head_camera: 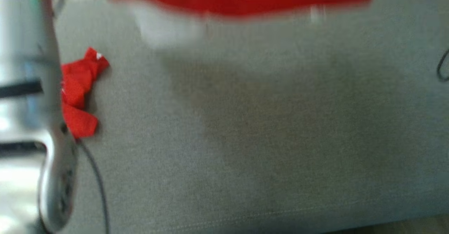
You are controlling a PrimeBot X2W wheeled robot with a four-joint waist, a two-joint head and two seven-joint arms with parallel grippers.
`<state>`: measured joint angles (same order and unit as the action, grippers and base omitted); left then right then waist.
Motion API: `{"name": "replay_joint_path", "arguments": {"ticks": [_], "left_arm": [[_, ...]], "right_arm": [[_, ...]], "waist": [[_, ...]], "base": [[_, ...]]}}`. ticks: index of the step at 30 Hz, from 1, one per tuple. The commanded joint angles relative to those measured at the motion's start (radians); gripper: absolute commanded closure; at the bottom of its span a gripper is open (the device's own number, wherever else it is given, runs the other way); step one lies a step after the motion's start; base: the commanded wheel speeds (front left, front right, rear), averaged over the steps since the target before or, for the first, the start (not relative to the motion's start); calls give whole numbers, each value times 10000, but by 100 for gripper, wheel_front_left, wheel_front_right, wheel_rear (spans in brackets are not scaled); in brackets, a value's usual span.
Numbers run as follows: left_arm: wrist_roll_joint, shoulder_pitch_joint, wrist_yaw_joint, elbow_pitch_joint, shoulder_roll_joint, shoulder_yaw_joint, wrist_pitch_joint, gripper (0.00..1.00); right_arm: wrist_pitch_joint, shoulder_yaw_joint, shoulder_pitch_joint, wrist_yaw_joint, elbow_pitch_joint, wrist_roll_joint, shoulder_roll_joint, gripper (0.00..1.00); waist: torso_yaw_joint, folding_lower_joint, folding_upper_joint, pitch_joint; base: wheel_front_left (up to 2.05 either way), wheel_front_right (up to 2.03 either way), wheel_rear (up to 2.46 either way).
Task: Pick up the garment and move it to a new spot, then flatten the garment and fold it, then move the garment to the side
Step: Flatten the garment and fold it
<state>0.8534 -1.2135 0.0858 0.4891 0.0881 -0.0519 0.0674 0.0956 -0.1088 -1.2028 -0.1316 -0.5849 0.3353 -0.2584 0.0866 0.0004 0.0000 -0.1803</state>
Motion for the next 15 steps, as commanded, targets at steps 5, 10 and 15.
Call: {"name": "replay_joint_path", "arguments": {"ticks": [5, 10, 15], "left_arm": [[-370, -1395, -724, 1477, 495, 279, 1350, 100], [-486, -1131, -1344, 2508, 411, 45, 1604, 100], [-522, -107, -1800, 3363, 199, -352, 1682, 100]], "right_arm": [[-1847, 223, -1322, 9, -1603, 145, 661, 100], [-2832, -454, -1048, 9, -2706, 449, 861, 100], [-3314, -969, -182, 9, -3608, 765, 786, 100]], "waist": [[-261, -4, 0, -682], [-334, -4, 0, -1013], [-519, -4, 0, -1305]], "base": [[0, 0, 0], [0, 0, 0], [0, 0, 0]]}}
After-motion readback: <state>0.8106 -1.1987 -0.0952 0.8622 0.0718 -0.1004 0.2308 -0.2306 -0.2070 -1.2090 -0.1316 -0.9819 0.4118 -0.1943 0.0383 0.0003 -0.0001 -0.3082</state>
